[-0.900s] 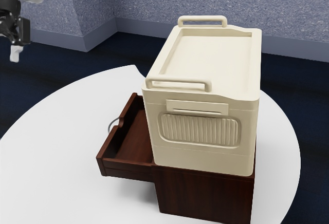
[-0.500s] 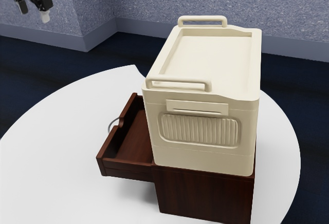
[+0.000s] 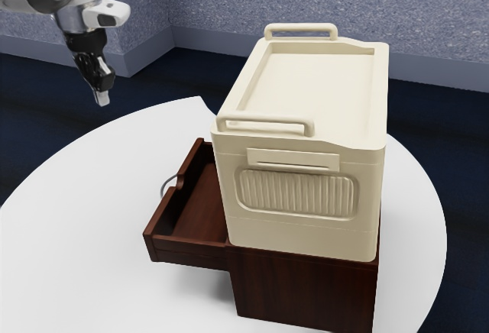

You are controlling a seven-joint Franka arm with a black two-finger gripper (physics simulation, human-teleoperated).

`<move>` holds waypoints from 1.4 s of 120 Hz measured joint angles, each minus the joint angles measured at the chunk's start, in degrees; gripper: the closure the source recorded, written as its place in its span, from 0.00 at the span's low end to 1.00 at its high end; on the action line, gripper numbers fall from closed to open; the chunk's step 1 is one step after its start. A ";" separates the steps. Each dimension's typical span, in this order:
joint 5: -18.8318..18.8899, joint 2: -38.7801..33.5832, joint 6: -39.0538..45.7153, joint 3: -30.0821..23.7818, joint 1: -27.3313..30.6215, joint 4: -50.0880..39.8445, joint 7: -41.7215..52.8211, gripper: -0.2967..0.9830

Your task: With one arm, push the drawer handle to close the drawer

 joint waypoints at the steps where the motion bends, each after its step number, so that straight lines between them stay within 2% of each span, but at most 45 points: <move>1: -0.01 -0.04 0.40 -0.03 -0.01 -0.51 0.10 0.81; 17: -0.34 -1.48 7.93 -0.96 0.75 -9.73 2.04 0.83; 41: -1.05 -2.07 19.45 -1.47 4.76 -18.91 6.05 0.84; 62: -2.88 -1.68 28.04 -1.40 3.47 -22.91 11.39 0.84; 98: -2.78 -1.49 34.63 -1.30 1.12 -30.33 20.57 0.85; 127: -1.87 -0.55 39.05 -1.28 -4.08 -33.99 26.96 0.85; 168: -1.60 0.73 45.54 -1.48 -7.17 -34.87 33.83 0.85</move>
